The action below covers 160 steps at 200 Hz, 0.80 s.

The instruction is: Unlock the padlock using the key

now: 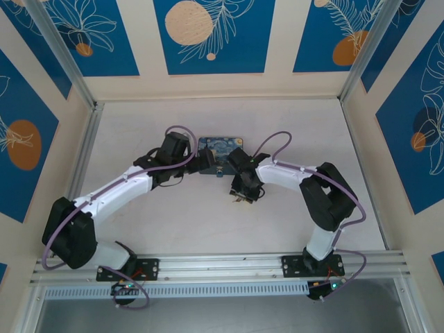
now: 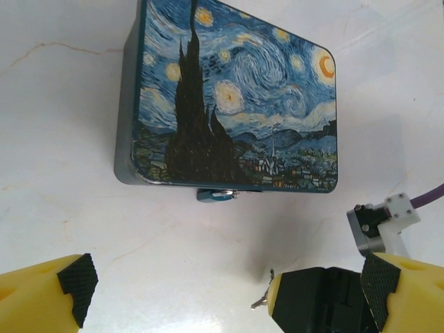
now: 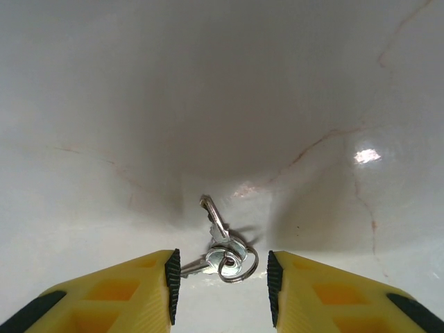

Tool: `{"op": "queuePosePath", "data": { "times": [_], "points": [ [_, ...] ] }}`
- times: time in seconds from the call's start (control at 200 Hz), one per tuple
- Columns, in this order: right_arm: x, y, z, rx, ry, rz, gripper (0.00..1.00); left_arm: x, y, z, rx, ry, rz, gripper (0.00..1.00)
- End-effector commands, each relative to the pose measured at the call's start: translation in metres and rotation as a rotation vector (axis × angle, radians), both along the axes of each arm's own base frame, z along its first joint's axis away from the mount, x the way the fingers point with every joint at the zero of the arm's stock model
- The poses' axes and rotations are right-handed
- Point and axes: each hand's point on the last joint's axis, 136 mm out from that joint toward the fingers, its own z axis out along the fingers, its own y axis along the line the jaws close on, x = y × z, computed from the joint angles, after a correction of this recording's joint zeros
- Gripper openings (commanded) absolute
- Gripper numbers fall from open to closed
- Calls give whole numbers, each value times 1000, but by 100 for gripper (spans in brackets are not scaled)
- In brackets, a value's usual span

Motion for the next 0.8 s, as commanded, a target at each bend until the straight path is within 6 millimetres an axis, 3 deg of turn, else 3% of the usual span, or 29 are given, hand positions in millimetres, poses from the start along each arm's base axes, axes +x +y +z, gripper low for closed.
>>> {"op": "queuePosePath", "data": {
  "times": [0.0, 0.545, 0.795],
  "points": [
    [-2, -3, -1, -44, 20, -33, 39, 0, 4, 9, -45, -19, 1, 99],
    [5, 0, -13, -68, 18, -19, 29, -3, 11, 10, -69, -19, 12, 100],
    [-3, -4, -19, -68, 31, -7, 13, -4, 11, 11, -74, -14, 15, 100]
  ]
}}
